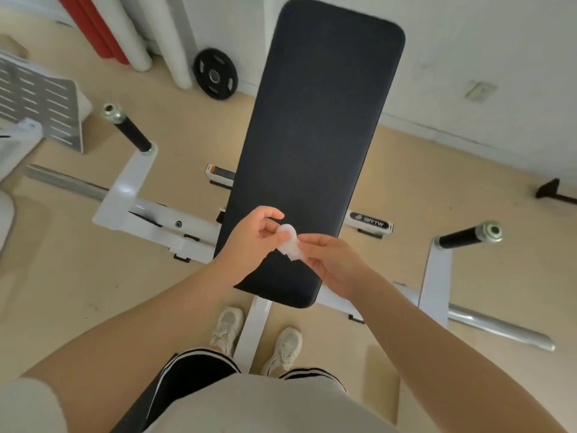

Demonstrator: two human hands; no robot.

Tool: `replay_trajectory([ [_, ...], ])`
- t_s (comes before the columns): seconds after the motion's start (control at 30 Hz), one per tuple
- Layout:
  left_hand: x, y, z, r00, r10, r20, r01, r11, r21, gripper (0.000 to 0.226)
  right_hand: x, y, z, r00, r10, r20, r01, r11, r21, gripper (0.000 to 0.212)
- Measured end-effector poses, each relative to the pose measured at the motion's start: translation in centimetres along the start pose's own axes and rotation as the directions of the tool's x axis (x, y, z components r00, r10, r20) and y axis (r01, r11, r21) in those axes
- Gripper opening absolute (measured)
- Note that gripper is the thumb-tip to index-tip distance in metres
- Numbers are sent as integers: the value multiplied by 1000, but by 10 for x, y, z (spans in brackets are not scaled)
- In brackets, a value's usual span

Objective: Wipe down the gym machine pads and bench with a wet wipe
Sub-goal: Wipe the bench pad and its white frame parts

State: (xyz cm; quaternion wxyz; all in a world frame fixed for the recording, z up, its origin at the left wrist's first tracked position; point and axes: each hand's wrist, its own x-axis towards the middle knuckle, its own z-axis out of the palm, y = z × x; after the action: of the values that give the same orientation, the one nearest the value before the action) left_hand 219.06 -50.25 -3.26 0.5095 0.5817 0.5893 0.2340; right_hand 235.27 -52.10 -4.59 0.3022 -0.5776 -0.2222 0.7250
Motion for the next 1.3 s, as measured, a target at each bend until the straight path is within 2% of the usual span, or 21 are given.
replay_trajectory([
  [0.1,-10,7,-6,1000,11,16,-13,990,142,31,-5,-14,4,997,38,-60,-53,959,-277,23],
  [0.17,-13,7,-11,1000,3,28,-11,961,278,32,-5,-28,12,990,-56,-130,-26,832,-554,18],
  [0.2,-14,6,-13,999,-8,31,-3,940,342,32,-3,-37,18,987,-108,-122,-13,695,-719,15],
  [0.23,-15,5,-15,999,-21,32,6,917,400,32,1,-46,26,987,-133,-89,-8,510,-860,14],
  [0.27,-14,3,-18,999,-32,27,16,896,444,30,5,-54,35,989,-136,-51,-2,336,-942,15],
  [0.3,-13,1,-20,999,-43,10,33,882,469,28,10,-60,45,990,-142,-21,11,226,-974,17],
  [0.33,-12,-1,-23,999,-51,-19,54,880,472,27,15,-65,53,988,-152,-2,28,192,-981,19],
  [0.4,-6,-5,-34,991,-78,-110,115,915,386,24,24,-70,66,962,-264,70,140,260,-955,19],
  [0.47,2,-7,-51,960,-171,-223,209,964,162,20,31,-72,75,906,-410,105,294,431,-853,11],
  [0.57,19,-8,-76,921,-322,-219,275,936,-220,15,48,-78,91,912,-402,85,366,701,-612,18],
  [0.63,35,-8,-90,921,-344,-181,267,898,-350,16,64,-84,105,925,-377,50,354,806,-475,18],
  [0.67,45,-9,-96,918,-350,-185,260,884,-388,13,74,-87,113,921,-389,32,362,819,-445,18],
  [0.73,67,-14,-109,902,-378,-207,256,856,-448,9,94,-95,130,899,-438,21,393,784,-480,23],
  [0.83,104,-24,-132,887,-420,-193,261,799,-541,9,124,-108,155,848,-528,51,433,634,-641,18],
  [0.9,129,-31,-148,891,-432,-138,279,762,-585,10,144,-114,170,835,-550,34,417,590,-692,9],
  [0.97,149,-37,-162,914,-403,-48,276,704,-655,8,167,-118,180,829,-558,-36,365,589,-721,9],
  [1.03,167,-47,-171,936,-351,42,270,635,-724,8,191,-123,186,833,-543,-105,296,598,-745,14],
  [1.13,189,-66,-180,935,-340,105,296,579,-760,18,225,-134,187,905,-422,-59,199,541,-817,26],
  [1.2,205,-78,-181,930,-341,135,328,608,-723,21,243,-144,182,942,-336,-24,135,444,-886,28],
  [1.3,232,-98,-171,930,-357,83,347,786,-512,30,266,-160,166,932,-352,84,142,144,-979,31],
])
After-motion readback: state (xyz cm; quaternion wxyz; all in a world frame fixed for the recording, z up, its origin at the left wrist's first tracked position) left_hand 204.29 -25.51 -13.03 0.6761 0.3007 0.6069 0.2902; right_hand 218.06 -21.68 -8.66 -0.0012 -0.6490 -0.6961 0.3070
